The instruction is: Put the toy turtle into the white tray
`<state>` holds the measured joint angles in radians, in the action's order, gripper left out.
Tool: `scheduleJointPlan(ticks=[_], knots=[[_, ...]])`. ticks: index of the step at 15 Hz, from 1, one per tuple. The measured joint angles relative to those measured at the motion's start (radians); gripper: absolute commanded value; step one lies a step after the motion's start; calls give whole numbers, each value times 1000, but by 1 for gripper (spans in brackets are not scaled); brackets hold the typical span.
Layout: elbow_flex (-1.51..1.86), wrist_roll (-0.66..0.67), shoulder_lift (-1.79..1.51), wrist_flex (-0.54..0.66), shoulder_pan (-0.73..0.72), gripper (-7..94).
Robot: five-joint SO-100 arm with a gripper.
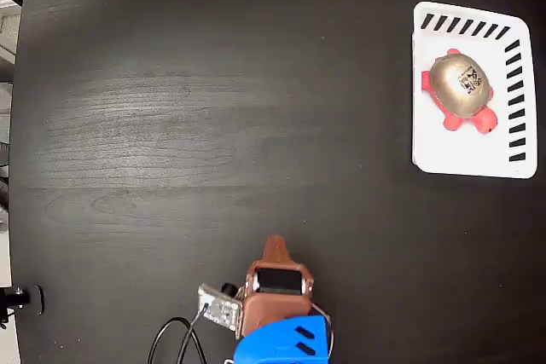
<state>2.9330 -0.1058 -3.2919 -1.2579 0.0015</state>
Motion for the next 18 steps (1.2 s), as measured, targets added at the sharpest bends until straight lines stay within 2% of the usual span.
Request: scheduleJointPlan(ticks=[3, 18], knots=[[-3, -25, 0, -63, -9, -1], [-3, 2, 0, -66, -21, 2]])
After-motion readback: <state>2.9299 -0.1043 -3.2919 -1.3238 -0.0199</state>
